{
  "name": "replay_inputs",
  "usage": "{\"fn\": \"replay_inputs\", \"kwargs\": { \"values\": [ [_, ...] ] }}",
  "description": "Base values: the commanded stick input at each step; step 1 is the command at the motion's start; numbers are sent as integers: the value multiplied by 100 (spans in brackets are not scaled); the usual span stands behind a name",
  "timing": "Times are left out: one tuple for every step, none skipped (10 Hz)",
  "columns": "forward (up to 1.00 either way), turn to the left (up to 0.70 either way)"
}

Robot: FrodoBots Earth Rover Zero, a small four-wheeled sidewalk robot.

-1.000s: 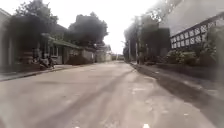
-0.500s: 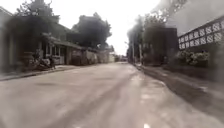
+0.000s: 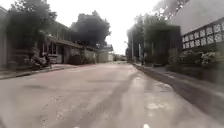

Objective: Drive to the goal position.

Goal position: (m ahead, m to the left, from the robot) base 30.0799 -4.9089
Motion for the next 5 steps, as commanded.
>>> {"fn": "replay_inputs", "kwargs": {
  "values": [
    [70,-6],
    [70,6],
    [70,11],
    [70,-24],
    [70,-33]
  ]
}}
